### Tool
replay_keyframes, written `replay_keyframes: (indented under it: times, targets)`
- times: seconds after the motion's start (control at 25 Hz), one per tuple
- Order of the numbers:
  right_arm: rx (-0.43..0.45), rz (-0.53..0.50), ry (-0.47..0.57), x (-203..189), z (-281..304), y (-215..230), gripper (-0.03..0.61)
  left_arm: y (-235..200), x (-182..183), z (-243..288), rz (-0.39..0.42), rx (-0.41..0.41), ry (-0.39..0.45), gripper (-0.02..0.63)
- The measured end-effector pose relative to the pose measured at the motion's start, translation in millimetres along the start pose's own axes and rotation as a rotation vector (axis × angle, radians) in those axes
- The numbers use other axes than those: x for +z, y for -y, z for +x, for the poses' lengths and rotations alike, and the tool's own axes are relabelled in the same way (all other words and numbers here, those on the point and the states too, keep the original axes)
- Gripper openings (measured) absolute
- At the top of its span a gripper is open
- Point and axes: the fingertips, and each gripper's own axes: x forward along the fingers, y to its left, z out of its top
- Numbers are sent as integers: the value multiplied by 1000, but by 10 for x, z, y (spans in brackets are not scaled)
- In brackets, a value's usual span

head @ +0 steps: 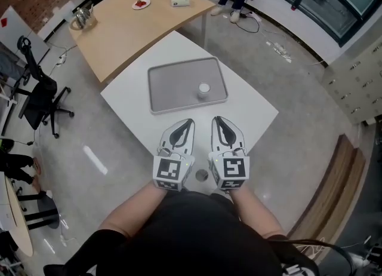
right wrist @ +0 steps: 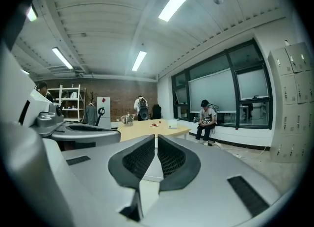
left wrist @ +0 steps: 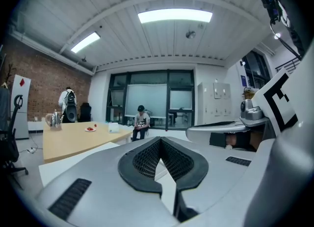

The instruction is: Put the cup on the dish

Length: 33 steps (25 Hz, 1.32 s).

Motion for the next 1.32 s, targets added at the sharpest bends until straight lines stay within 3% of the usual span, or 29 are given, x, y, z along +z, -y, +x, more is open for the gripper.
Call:
replay_keyframes:
  times: [0.2, 0.56, 0.8, 1.32]
  targets:
    - [-42, 5, 12, 116, -283, -12, 14, 168, 77, -178, 0, -21, 38, 8]
    - [8, -21, 29, 99, -377, -207, 12, 258, 217, -252, -50, -65, 81, 8]
    - [28, -41, 47, 241, -431, -313, 12, 298, 278, -302, -60, -77, 81, 8]
    - [36, -43, 27, 147, -343, -305, 12, 249, 254, -250, -55, -80, 83, 8]
